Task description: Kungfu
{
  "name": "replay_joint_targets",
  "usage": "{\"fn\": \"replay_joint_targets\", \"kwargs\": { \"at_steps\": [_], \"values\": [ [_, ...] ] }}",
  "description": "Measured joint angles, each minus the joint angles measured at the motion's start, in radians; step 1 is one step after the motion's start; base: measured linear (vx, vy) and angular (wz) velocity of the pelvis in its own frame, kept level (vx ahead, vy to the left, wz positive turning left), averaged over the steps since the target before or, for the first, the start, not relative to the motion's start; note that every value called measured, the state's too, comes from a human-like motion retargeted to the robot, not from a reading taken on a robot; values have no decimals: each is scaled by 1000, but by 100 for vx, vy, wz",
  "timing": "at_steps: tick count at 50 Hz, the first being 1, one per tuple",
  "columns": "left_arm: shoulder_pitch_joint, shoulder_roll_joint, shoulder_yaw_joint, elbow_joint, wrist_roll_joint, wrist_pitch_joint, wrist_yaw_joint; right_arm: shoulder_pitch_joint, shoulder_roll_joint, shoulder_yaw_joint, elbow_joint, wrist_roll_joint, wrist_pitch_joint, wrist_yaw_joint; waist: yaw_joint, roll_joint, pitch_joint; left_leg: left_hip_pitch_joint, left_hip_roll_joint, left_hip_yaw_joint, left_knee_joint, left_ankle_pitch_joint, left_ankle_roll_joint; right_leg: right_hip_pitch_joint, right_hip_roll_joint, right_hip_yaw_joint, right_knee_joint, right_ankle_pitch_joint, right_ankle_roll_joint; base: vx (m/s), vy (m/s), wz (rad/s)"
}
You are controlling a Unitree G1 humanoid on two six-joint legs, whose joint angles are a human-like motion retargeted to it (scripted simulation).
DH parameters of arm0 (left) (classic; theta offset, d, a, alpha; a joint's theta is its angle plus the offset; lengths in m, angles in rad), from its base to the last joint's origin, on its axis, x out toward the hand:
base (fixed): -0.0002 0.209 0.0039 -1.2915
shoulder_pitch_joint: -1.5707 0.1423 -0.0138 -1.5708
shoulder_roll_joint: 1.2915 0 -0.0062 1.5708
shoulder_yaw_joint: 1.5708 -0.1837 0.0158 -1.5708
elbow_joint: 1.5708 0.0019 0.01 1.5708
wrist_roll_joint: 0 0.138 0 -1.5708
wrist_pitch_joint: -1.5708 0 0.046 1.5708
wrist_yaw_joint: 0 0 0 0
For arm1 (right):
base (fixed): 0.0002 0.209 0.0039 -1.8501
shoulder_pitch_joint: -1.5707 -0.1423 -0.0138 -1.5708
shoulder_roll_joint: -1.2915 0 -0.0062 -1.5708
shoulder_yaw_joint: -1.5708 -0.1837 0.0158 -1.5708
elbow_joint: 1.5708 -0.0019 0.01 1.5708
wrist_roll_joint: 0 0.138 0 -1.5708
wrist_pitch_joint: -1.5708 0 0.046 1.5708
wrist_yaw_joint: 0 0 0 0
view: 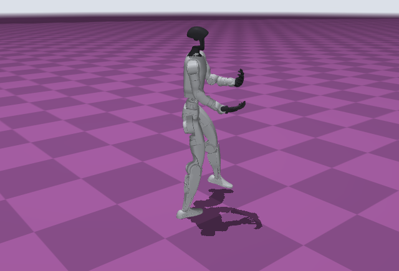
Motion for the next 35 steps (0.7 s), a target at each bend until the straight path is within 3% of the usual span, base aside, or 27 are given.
{"fn": "replay_joint_targets", "kwargs": {
  "at_steps": [2, 3, 5, 8, 10, 12, 14, 16, 20, 26, 30, 33, 35],
  "values": [
    [81, -29, -41, 59, 12, 18, -81, -53, 23, 83, 24, 6, 1, -5, 7, -1, 27, 48, 13, 74, -2, -145, 1, -79, -22, 46, 85, -39, 30, 22, 60, -331],
    [130, -45, -65, 105, 26, 21, -118, -70, 44, 123, 41, 7, 2, -3, 13, 4, 31, 38, 91, 117, 34, -290, 3, -133, 26, 49, 132, -34, 20, 12, 24, -325],
    [218, -88, -106, 200, 45, 25, -174, -86, 63, 188, 72, -10, 20, 34, 19, -25, 35, 20, 117, 279, 102, -517, 110, -242, -2, 78, 203, -27, 68, 10, 45, -266],
    [294, -168, -92, 388, 81, 7, -194, -103, 88, 218, 120, -96, 84, 143, -102, 17, 94, -122, 113, 210, 308, -633, 114, -357, -15, -131, 295, 36, 192, -17, 61, -54],
    [278, -208, -78, 469, 40, -4, -138, -123, 83, 213, 136, -129, 118, 188, -99, 30, 151, -194, 159, 275, 389, -670, 141, -452, -46, -321, 347, 89, 201, -45, 56, -71],
    [271, -239, -59, 493, -12, -36, -76, -114, 62, 219, 153, -103, 105, 189, -90, 3, 151, -228, 122, 348, 438, -709, 178, -533, -211, -485, 370, 105, 172, -11, 63, -61],
    [284, -229, -53, 480, -16, -60, -42, -77, 52, 231, 173, -77, 77, 171, -60, -54, 117, -258, 91, 415, 477, -733, 201, -587, -274, -487, 368, 94, 136, 17, 25, -67],
    [288, -192, -65, 449, 1, -59, -33, -52, 37, 248, 181, -63, 51, 161, -43, -82, 87, -283, 69, 437, 497, -744, 218, -617, -288, -432, 347, 89, 166, 13, 25, -30],
    [233, -123, -59, 383, -8, 16, -19, -45, -24, 269, 150, -160, -24, 185, -53, -61, 80, -309, 44, 406, 526, -759, 234, -579, -315, -456, 260, 132, 197, 4, 32, 6],
    [104, 9, 50, 331, -45, 167, -35, -75, -125, 305, 70, -363, -292, 176, -29, -83, 48, -249, 54, 416, 500, -764, 249, -456, -306, -472, 104, 233, 201, 15, 22, -30],
    [34, 143, 137, 378, 26, 245, -27, -129, -216, 376, -53, -377, -449, 193, -28, -72, 20, -181, 85, 378, 465, -764, 252, -356, -254, -505, 39, 403, 201, 22, 13, -39],
    [13, 239, 196, 483, 97, 268, 26, -219, -305, 408, -204, -315, -501, 231, -14, -62, -7, -119, 151, 377, 402, -739, 247, -370, -188, -632, 82, 640, 201, 12, 9, -94],
    [14, 281, 219, 559, 127, 297, 89, -304, -364, 416, -312, -255, -508, 237, -19, -54, -33, -54, 158, 423, 327, -714, 277, -402, -193, -740, 133, 776, 201, 12, 24, -76]
  ]
}}
